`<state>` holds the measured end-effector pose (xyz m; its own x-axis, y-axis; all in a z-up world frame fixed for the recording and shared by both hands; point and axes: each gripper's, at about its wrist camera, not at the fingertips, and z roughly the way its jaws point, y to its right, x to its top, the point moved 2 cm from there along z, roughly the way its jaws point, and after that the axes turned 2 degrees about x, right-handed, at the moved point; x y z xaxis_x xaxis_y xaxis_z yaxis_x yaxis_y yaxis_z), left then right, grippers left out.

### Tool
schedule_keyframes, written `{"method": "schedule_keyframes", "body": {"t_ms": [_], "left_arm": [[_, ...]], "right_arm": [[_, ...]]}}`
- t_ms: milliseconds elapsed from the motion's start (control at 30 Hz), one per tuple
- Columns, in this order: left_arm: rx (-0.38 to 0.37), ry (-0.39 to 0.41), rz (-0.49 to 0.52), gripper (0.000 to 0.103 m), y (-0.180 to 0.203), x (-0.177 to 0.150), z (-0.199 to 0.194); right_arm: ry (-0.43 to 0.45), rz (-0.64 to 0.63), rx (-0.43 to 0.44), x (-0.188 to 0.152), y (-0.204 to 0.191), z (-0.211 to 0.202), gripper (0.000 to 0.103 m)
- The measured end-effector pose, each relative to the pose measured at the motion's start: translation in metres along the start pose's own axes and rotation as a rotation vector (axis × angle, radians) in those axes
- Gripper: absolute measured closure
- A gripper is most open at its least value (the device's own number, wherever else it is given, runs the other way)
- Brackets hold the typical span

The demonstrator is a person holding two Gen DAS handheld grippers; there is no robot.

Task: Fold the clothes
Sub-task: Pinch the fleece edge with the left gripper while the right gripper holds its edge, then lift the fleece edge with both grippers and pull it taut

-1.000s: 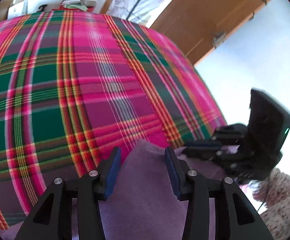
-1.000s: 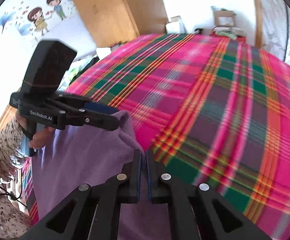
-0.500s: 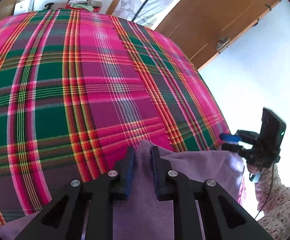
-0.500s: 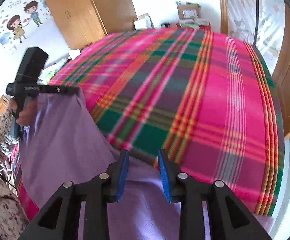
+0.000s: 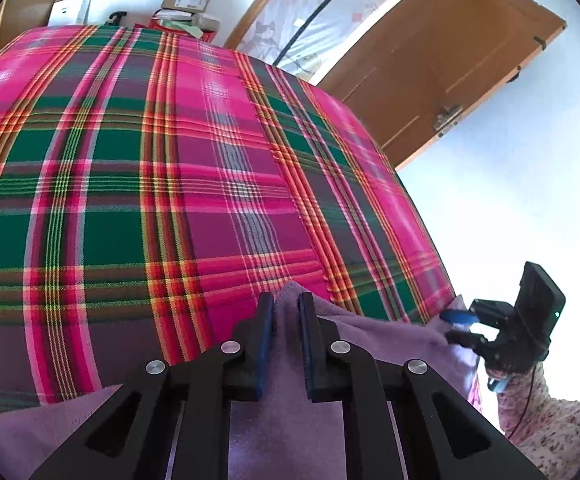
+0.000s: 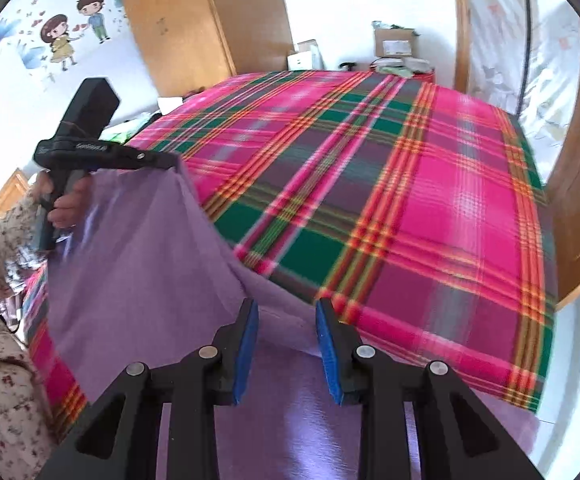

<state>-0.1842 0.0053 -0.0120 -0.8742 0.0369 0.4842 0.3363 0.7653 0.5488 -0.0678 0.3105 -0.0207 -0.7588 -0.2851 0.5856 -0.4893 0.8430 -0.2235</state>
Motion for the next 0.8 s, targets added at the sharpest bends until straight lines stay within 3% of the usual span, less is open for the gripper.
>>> {"method": "schedule_keyframes", "body": {"t_ms": [67, 167, 367, 467, 533, 800], "left_arm": [[0.001, 0.004, -0.009, 0.090, 0.000, -0.001, 0.000], [0.000, 0.011, -0.025, 0.090, 0.000, -0.002, 0.001], [0.011, 0.000, -0.058, 0.090, -0.006, -0.003, 0.005], [0.018, -0.004, -0.064, 0.090, -0.007, -0.003, 0.007], [0.022, -0.005, -0.065, 0.090, -0.007, -0.003, 0.007], [0.032, -0.008, -0.086, 0.090, -0.008, -0.005, 0.012]], "right_arm": [[0.013, 0.018, -0.001, -0.002, 0.006, -0.005, 0.072], [0.020, 0.025, 0.024, -0.003, 0.010, -0.004, 0.062], [-0.014, -0.005, 0.021, -0.007, 0.010, 0.002, 0.060], [-0.008, -0.001, 0.023, -0.006, 0.013, -0.001, 0.086], [0.004, -0.013, 0.022, -0.006, 0.012, -0.007, 0.096], [0.075, -0.074, 0.033, -0.005, -0.018, -0.053, 0.099]]}}
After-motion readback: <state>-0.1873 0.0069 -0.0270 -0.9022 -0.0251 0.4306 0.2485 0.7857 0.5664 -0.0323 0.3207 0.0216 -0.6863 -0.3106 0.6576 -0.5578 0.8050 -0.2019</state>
